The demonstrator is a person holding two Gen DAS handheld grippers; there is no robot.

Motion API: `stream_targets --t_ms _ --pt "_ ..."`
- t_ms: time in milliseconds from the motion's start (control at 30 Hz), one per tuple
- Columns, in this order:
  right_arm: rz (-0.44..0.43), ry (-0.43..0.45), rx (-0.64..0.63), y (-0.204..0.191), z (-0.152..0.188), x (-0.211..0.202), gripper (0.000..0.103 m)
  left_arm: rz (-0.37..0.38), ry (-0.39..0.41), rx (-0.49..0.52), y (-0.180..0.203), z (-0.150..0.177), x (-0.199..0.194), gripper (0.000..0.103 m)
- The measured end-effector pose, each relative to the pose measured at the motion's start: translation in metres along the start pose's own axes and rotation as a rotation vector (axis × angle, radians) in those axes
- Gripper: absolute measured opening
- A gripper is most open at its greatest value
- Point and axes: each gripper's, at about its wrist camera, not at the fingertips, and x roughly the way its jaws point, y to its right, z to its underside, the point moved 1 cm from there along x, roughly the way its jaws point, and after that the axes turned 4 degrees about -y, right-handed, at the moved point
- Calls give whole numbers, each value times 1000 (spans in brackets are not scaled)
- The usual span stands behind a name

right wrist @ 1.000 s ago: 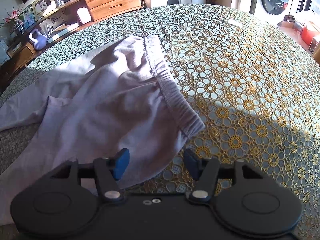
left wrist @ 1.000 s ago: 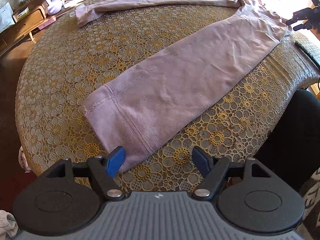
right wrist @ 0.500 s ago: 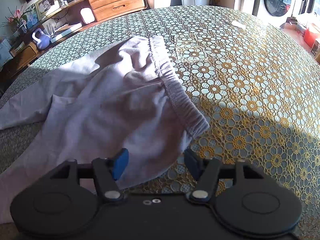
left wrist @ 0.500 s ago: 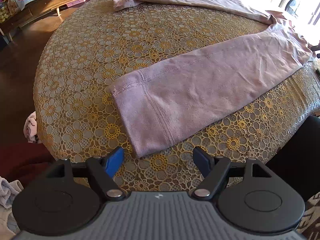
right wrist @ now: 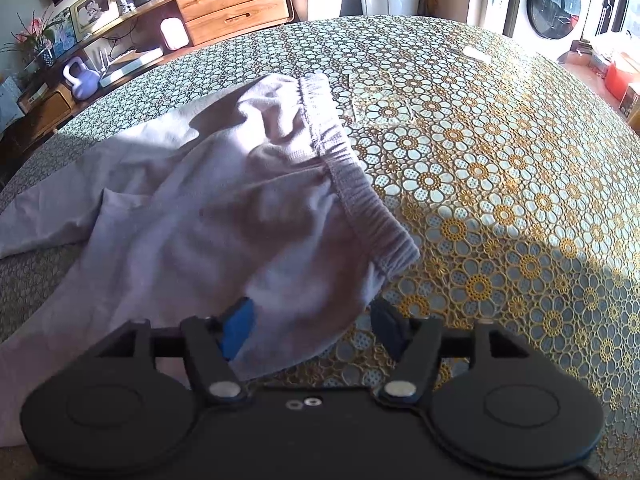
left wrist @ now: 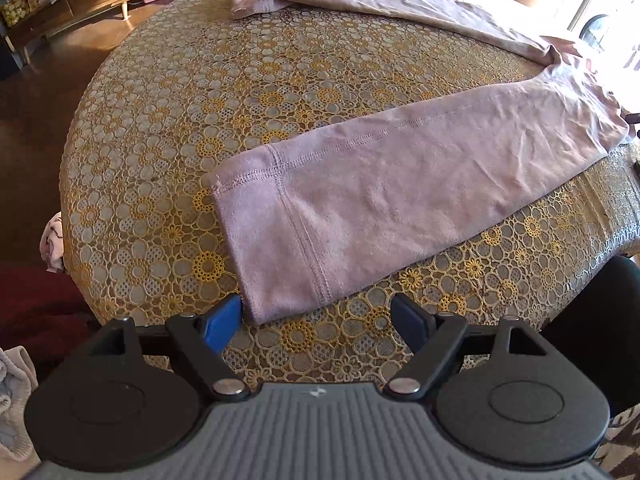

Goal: Fold clothes

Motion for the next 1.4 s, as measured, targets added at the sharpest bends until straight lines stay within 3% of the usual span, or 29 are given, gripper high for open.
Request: stream_targets --t_ms 133,200,333,467,567,700,1000,1200,1300,1400 --pt "1 4 3 -1 1 1 103 9 36 -1 1 1 -3 79" --pt "1 4 3 -1 1 2 103 6 51 -13 -1 1 -4 68" --pt "-7 7 15 0 1 2 103 -27 56 -42 -5 -1 -3 36" --pt "-15 8 38 1 2 3 103 -23 80 -66 -9 -2 -7 19" --pt "-13 4 62 3 3 3 103 -22 94 -85 -9 -4 -9 13" --pt "-23 -11 111 8 3 6 103 -23 110 -105 -10 -5 -11 11" --pt "-8 6 81 -8 3 12 103 -57 149 -146 -15 -8 -16 6" --pt "-10 54 95 -8 9 0 103 -19 129 -139 -17 -2 -12 6" --pt "-14 59 103 -7 11 -5 103 5 117 -122 -16 3 -12 8" --pt "-17 49 109 -7 12 -7 103 24 102 -98 -14 8 -11 18"
